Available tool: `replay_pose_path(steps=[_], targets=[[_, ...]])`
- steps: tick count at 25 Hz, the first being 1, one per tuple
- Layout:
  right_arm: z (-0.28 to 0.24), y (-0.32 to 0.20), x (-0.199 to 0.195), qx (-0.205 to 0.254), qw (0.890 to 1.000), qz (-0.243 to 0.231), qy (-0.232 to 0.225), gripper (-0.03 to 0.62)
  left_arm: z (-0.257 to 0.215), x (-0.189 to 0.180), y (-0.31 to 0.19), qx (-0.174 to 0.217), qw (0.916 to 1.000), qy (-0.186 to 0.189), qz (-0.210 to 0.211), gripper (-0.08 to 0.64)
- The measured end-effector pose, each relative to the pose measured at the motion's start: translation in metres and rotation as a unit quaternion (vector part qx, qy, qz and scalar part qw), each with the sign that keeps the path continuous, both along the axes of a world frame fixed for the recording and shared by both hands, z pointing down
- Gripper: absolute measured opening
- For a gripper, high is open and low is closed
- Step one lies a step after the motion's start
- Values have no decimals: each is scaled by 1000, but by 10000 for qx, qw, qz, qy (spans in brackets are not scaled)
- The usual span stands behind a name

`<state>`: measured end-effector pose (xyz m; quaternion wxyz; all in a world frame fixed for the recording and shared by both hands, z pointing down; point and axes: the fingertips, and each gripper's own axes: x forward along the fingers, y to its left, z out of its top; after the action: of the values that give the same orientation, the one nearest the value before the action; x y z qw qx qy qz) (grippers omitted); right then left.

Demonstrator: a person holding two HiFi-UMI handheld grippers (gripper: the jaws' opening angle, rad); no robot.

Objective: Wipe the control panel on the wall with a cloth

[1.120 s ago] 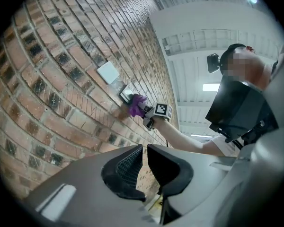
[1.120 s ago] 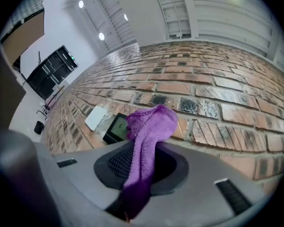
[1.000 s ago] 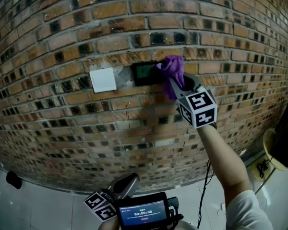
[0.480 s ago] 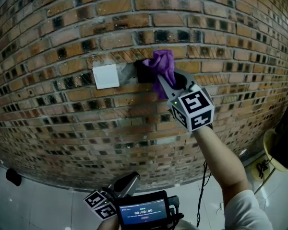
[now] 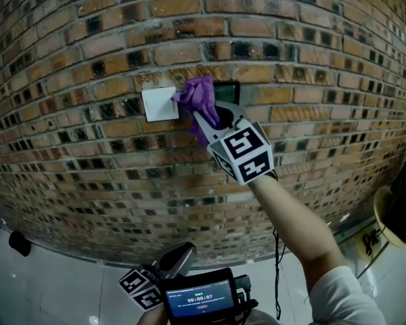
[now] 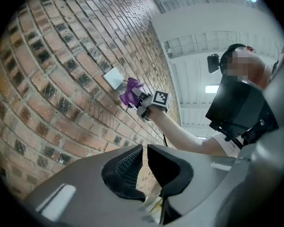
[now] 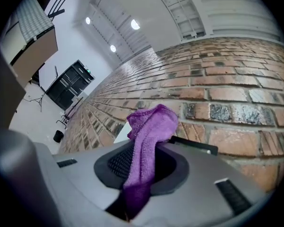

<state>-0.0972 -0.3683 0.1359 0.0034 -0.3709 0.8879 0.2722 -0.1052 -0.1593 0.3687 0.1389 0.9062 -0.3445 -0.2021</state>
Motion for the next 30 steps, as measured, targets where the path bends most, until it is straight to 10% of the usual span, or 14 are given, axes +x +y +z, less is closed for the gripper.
replay_pose_path(steps=[30], targets=[[-4,-28,59,-63,9983,586,28,84,1,12,5,-32,9999,-21,98,18]])
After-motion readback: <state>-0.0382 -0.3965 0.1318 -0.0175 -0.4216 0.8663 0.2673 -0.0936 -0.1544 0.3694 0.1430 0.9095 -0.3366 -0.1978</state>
